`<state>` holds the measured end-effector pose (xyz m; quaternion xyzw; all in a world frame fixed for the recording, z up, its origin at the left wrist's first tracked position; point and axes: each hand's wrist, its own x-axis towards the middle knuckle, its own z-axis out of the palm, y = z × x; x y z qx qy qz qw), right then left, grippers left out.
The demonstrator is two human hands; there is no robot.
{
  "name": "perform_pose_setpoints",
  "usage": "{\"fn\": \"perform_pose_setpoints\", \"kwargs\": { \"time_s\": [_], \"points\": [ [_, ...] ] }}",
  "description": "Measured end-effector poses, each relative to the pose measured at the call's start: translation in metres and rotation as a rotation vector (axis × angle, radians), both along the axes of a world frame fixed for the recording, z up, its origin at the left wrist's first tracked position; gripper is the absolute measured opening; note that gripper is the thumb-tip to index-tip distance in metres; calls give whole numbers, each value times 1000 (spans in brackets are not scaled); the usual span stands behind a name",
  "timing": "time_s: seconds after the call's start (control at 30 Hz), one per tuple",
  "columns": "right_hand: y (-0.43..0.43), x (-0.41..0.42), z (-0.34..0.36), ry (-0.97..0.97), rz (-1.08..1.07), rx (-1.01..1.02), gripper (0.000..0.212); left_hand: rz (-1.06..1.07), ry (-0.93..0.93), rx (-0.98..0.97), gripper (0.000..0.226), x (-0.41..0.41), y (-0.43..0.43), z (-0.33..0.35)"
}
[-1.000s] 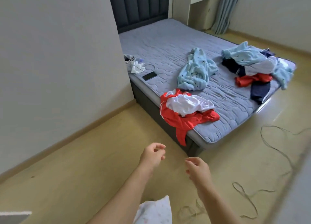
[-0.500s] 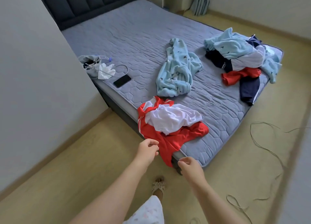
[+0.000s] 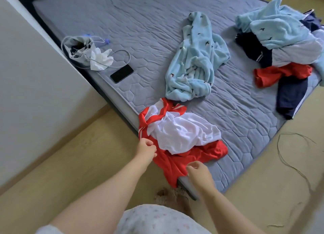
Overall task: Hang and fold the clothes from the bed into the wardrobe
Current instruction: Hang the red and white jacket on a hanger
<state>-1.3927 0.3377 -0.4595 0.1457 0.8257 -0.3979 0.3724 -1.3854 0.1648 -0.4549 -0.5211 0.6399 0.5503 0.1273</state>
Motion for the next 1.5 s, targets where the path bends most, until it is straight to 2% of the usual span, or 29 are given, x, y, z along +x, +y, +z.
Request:
{"fn": "perform_pose_setpoints", "kwargs": {
  "time_s": [0.17, 0.27, 0.4, 0.5, 0.57, 0.63, 0.73, 0.9, 1.0, 1.17, 1.27, 1.33, 1.47, 1.5],
  "points": [
    [-15, -42, -43, -89, -66, -36, 13, 4, -46, -54, 22, -37, -17, -56],
    [-24, -68, -74, -134, -85, -55, 14, -52, -63, -135, 17, -61, -31, -99],
    [-30, -89, -109, -177, -96, -78, 15, -288, -141, -464, 26, -90, -46, -145],
    [-30, -102, -127, -198, -141, -87, 13, -402, -82, -629, 43, -108, -50, -173],
    [-31, -106, -135, -205, -162, -102, 15, -489, -104, -600, 58, -114, -55, -191],
    [-32, -107, -140, -218, -164, -116, 15, -475, -172, -460, 68, -118, -62, -202],
    [-37, -106, -140, -243, -169, -142, 14, -399, -217, -277, 61, -111, -64, -203],
    [-47, -99, -119, -274, -171, -204, 10, -461, -150, -256, 20, -82, -49, -166],
    [-53, -98, -94, -290, -178, -210, 10, -519, -20, -312, 23, -59, -40, -129],
    [-66, -98, -31, -281, -195, -290, 9, -346, 211, -144, 16, -30, -27, -48],
    [-73, -93, 11, -305, -176, -386, 13, -354, 284, -76, 37, -21, -17, 1],
    [-76, -88, 36, -296, -161, -437, 17, -427, 296, -50, 40, -17, -9, 28],
    [-72, -81, 74, -183, -68, -337, 9, -433, 384, 150, 38, 0, 1, 72],
    [-70, -82, 81, -132, -51, -299, 15, -415, 403, 159, 40, 3, 2, 81]
  ]
}}
